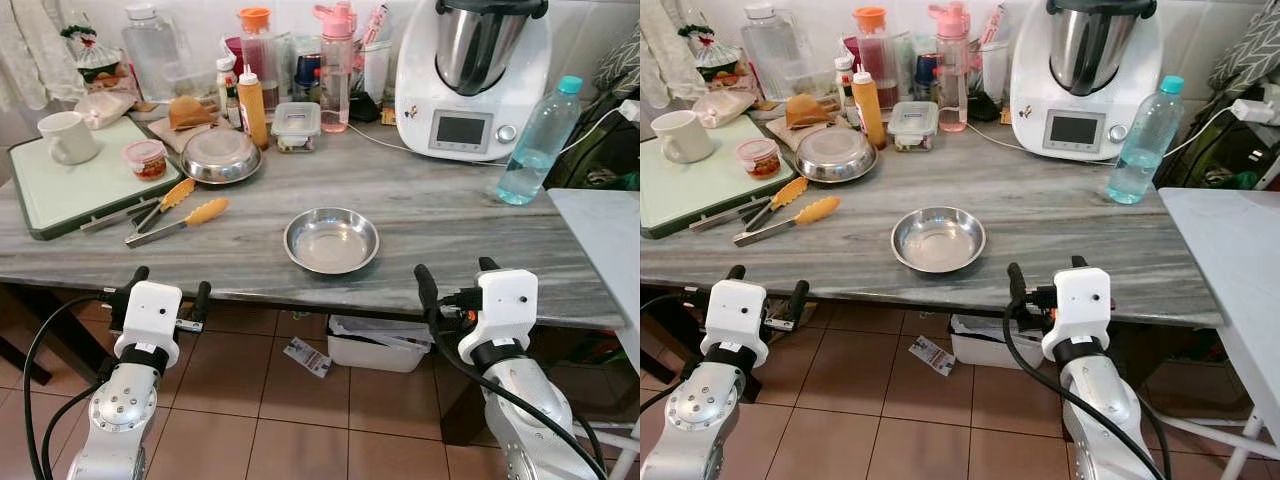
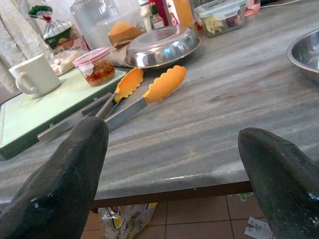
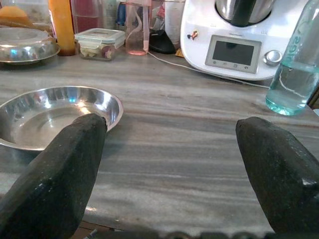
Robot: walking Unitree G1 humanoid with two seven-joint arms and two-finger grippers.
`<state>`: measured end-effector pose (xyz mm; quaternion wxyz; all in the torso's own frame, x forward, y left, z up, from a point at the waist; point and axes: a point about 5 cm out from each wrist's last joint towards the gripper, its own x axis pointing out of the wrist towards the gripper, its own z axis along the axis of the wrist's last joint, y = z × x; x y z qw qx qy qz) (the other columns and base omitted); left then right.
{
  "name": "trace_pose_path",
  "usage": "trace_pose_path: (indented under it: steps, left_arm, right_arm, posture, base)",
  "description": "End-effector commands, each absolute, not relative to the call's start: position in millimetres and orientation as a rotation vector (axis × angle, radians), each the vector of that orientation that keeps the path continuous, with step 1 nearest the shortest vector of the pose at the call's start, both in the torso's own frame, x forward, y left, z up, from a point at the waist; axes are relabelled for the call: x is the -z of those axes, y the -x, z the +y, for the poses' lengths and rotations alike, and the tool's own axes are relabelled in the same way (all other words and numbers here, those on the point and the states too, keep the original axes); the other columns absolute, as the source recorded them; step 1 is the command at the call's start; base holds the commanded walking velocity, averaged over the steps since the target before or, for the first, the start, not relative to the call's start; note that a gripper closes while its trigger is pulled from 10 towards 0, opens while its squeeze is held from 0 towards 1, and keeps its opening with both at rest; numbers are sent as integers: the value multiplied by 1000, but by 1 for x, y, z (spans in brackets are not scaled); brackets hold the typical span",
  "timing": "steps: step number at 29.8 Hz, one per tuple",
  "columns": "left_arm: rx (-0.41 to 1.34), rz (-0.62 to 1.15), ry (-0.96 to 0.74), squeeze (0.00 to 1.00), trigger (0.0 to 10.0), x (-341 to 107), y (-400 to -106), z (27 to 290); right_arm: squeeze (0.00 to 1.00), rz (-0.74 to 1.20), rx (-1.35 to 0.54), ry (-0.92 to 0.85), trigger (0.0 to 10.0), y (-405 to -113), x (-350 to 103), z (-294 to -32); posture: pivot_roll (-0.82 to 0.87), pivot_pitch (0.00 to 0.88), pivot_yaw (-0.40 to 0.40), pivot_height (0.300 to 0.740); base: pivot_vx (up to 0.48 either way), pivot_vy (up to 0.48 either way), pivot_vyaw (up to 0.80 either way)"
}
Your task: Setting the table
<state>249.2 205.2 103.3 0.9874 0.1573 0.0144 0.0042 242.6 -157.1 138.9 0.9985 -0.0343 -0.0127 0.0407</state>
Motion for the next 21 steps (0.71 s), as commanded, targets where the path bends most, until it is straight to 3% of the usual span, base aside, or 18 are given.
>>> trace_pose_path:
  steps: [1,6,21]
  left_arm:
    - [-5,31,-323,0,10000,-103,-251,205]
    - [-7,34,-325,0,10000,-102,-251,205]
    - [-1,49,-327,0,10000,-101,-252,206]
  right_arm:
    - [0,-24,-64,62,10000,-244,-138,-160]
    - [0,-23,-61,60,10000,-244,-138,-160]
    - [0,-13,-47,43,10000,-245,-135,-160]
  posture:
    - [-57,0,45,740]
    - [-56,0,47,740]
    - [-55,0,55,740]
  base:
    - [0,0,0]
    - [0,0,0]
    - [-277,0,0]
